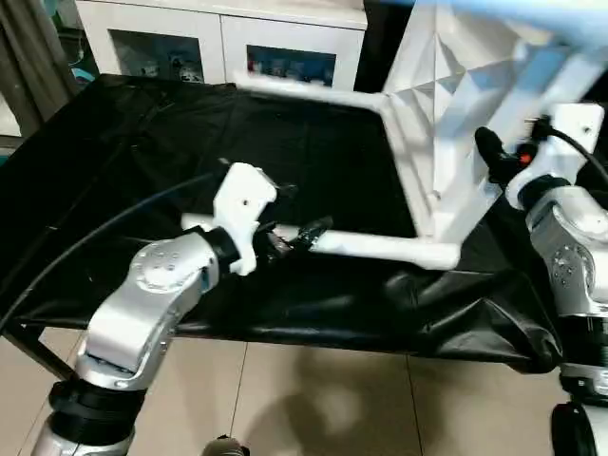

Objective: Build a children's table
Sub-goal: Flip table

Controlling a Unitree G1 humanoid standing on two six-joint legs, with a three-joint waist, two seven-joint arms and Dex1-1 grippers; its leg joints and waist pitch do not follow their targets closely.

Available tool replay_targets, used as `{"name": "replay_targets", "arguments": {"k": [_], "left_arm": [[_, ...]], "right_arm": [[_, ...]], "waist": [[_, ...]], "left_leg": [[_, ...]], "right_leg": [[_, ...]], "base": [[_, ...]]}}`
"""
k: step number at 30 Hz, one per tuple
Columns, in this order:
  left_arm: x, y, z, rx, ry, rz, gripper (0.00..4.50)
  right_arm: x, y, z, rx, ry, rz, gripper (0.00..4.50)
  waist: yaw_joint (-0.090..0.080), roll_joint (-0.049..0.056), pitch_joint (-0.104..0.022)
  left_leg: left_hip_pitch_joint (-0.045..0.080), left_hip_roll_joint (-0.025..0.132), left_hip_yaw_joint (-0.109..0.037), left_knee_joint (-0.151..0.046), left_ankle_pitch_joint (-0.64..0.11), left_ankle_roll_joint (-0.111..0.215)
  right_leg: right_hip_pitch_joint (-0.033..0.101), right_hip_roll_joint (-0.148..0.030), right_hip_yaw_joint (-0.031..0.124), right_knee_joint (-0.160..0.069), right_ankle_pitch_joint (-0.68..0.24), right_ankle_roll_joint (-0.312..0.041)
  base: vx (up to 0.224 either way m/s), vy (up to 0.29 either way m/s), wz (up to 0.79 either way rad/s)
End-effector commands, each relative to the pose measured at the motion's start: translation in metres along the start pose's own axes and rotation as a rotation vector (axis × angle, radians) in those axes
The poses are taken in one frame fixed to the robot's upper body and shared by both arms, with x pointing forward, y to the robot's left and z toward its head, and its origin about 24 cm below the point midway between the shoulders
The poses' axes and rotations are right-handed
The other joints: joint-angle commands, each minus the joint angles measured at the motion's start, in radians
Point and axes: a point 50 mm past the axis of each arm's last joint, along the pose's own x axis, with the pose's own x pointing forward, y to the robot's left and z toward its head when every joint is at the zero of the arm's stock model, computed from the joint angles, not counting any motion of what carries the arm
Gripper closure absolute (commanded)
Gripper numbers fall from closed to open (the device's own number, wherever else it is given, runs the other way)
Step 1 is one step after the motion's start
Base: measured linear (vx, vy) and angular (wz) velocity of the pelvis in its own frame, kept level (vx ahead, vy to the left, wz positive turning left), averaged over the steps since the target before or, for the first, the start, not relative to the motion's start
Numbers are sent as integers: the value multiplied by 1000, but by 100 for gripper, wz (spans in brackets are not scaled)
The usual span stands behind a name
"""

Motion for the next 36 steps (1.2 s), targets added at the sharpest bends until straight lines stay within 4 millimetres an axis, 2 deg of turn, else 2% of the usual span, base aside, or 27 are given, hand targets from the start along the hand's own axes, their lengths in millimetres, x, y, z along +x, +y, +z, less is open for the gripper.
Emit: {"name": "replay_targets", "arguments": {"k": [1, 3, 5, 6, 7, 10, 11, 12, 13, 17, 18, 24, 25, 26, 27, 29, 31, 33, 34, 35, 36], "left_arm": [[6, 1, 7, 86, 0, -4, 73], [10, 2, 10, 153, 4, 4, 73], [14, 3, 13, 208, 8, 2, 73], [16, 3, 14, 227, 8, 5, 73], [17, 3, 15, 238, 8, 9, 73], [24, 3, 23, 296, -38, 13, 73], [26, 2, 25, 331, -56, 8, 73], [30, -3, 30, 425, -94, -7, 73], [31, -5, 31, 451, -105, -11, 73], [35, -24, 41, 567, -204, -68, 73], [36, -26, 43, 579, -222, -68, 73], [34, -31, 53, 727, -355, -30, 73], [33, -30, 54, 766, -364, -6, 73], [33, -30, 54, 766, -364, -6, 73], [29, -23, 60, 857, -407, 86, 73], [25, -15, 70, 921, -457, 188, 73], [23, -8, 77, 981, -483, 262, 73], [21, -5, 81, 1022, -503, 303, 73], [20, 0, 87, 1052, -516, 353, 73], [19, 2, 91, 1077, -528, 392, 73], [17, 4, 96, 1108, -547, 447, 73]], "right_arm": [[-1, -6, 0, -69, 35, -14, 254], [-2, -3, -1, -109, 45, 18, 254], [-3, 5, -5, -134, 60, 78, 254], [-4, 8, -7, -144, 65, 96, 198], [-4, 9, -8, -150, 67, 103, 185], [-5, 15, -16, -187, 75, 115, 175], [-5, 16, -19, -195, 75, 102, 157], [-5, 17, -27, -221, 74, 74, 143], [-5, 16, -29, -234, 79, 64, 142], [-6, 15, -47, -244, 90, 49, 142], [-6, 14, -48, -223, 83, 42, 142], [-2, 16, -53, -158, 27, 43, 142], [-1, 16, -53, -157, 15, 47, 160], [-1, 16, -53, -157, 15, 47, 160], [0, 15, -55, -162, 6, 52, 178], [2, 14, -56, -166, 3, 53, 181], [3, 14, -56, -171, 0, 54, 215], [4, 15, -55, -171, -5, 56, 224], [4, 16, -56, -178, -9, 66, 231], [5, 17, -56, -185, -12, 73, 235], [5, 17, -56, -192, -17, 79, 238]], "waist": [[-6, -3, -66], [-6, -6, -66], [-6, -5, -66], [-6, -6, -68], [-8, -9, -68], [-8, -7, -70], [-10, -7, -71], [-13, -14, -69], [-15, -13, -69], [-17, -16, -70], [-18, -14, -70], [-23, -17, -69], [-24, -17, -69], [-24, -17, -69], [-25, -18, -69], [-26, -19, -69], [-26, -18, -69], [-26, -19, -68], [-26, -25, -68], [-24, -21, -69], [-27, -22, -69]], "left_leg": [[21, 12, 5, -65, -123, -49], [19, 14, 5, -65, -120, -44], [19, 13, 5, -64, -111, -43], [18, 13, 4, -62, -91, -38], [16, 13, 4, -62, -85, -38], [15, 11, 5, -60, -59, -31], [15, 12, 4, -60, -59, -30], [13, 12, 4, -61, -69, -28], [13, 13, 5, -61, -76, -29], [14, 17, 4, -61, -90, -29], [15, 17, 5, -60, -93, -26], [13, 18, 5, -59, -102, -9], [13, 18, 5, -59, -105, -8], [13, 18, 5, -59, -105, -8], [11, 20, 5, -58, -107, -1], [13, 19, 5, -57, -118, -3], [14, 19, 5, -57, -117, -3], [13, 18, 5, -57, -111, -5], [13, 19, 5, -57, -109, -3], [14, 19, 5, -56, -109, -3], [13, 19, 5, -55, -114, 0]], "right_leg": [[36, -27, 21, -70, -6, -127], [37, -27, 21, -72, -9, -124], [38, -28, 22, -70, -3, -124], [39, -28, 22, -66, 27, -125], [42, -29, 22, -65, 38, -128], [43, -29, 21, -64, 73, -144], [43, -30, 21, -63, 76, -149], [44, -31, 21, -67, 59, -153], [43, -32, 21, -69, 44, -151], [44, -35, 21, -67, 33, -156], [42, -34, 21, -64, 41, -163], [42, -34, 21, -66, 40, -167], [42, -33, 20, -65, 38, -168], [42, -33, 20, -65, 38, -168], [41, -33, 20, -65, 40, -168], [41, -32, 20, -66, 19, -163], [40, -32, 19, -66, 8, -161], [39, -33, 19, -65, 9, -164], [39, -32, 18, -65, 8, -164], [38, -34, 18, -63, 9, -168], [37, -33, 18, -64, 5, -169]], "base": [[0, 0, 0], [0, 0, 0], [0, 0, 0], [0, 0, 0], [0, 0, 0], [0, 0, 0], [0, 0, 0], [0, 0, 0], [0, 0, 0], [0, 0, 0], [0, 0, 0], [0, 0, 0], [0, 0, 0], [0, 0, 0], [0, 0, 0], [0, 0, 0], [0, 0, 0], [0, 0, 0], [0, 0, 0], [0, 0, 0], [0, 0, 0]]}}
